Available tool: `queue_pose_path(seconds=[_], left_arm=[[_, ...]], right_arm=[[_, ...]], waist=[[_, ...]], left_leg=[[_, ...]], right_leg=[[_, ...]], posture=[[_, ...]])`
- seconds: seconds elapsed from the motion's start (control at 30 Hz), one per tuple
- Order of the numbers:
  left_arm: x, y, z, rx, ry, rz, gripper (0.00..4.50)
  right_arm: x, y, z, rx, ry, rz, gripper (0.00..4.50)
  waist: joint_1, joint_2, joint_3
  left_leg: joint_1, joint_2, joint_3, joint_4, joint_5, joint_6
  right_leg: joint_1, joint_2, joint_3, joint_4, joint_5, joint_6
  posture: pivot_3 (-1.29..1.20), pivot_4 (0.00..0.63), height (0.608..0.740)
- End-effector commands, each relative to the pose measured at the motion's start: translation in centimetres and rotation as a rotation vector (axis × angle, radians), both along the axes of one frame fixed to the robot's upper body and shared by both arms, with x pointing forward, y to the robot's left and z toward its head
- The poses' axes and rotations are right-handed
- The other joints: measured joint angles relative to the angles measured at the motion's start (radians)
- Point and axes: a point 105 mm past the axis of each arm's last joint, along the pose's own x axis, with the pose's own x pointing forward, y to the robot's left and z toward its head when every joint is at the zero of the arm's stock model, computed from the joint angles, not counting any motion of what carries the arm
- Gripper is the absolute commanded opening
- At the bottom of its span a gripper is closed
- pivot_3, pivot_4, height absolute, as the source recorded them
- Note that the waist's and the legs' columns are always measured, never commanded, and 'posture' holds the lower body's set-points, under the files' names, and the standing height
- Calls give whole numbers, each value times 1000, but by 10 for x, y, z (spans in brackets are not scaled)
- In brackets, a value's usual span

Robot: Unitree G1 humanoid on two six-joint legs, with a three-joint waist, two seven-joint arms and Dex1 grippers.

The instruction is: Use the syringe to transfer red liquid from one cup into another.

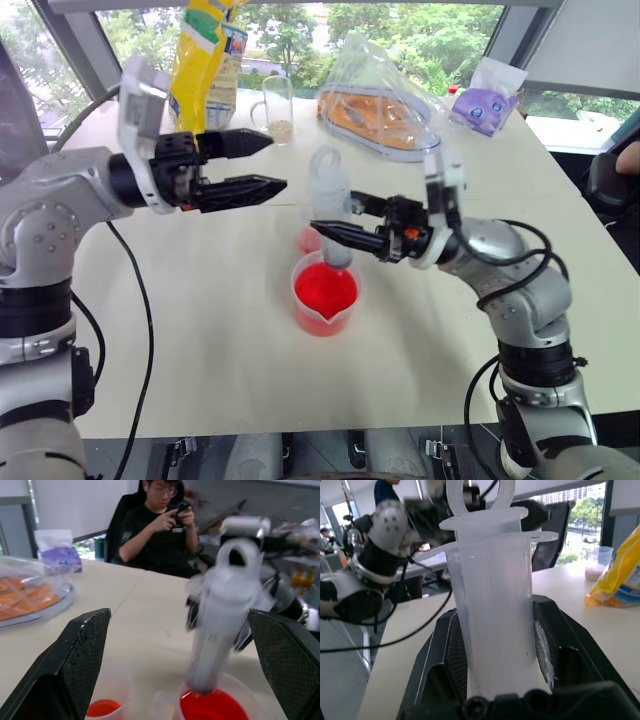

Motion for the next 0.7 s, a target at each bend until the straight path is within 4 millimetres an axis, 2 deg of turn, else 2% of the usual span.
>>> queue_pose_path(seconds=[0.03,0.3,0.7], left_arm=[[-11,-11,11,3,-42,-73,4500],[-14,-26,10,5,-45,-132,4500],[-22,-28,-10,96,-29,-163,4500]], right_arm=[[-3,4,-10,-10,-45,15,1452],[-6,6,-19,-26,-45,30,1452],[-12,8,-15,-4,-28,45,1452]], waist=[[2,0,0],[-1,0,0],[1,0,0]], left_leg=[[0,0,0,0,0,0],[0,0,0,0,0,0],[0,0,0,0,0,-1]], right_leg=[[0,0,0,0,0,0],[0,0,0,0,0,0],[0,0,0,0,0,0]], posture=[[0,150,740],[0,150,740],[0,150,740]])
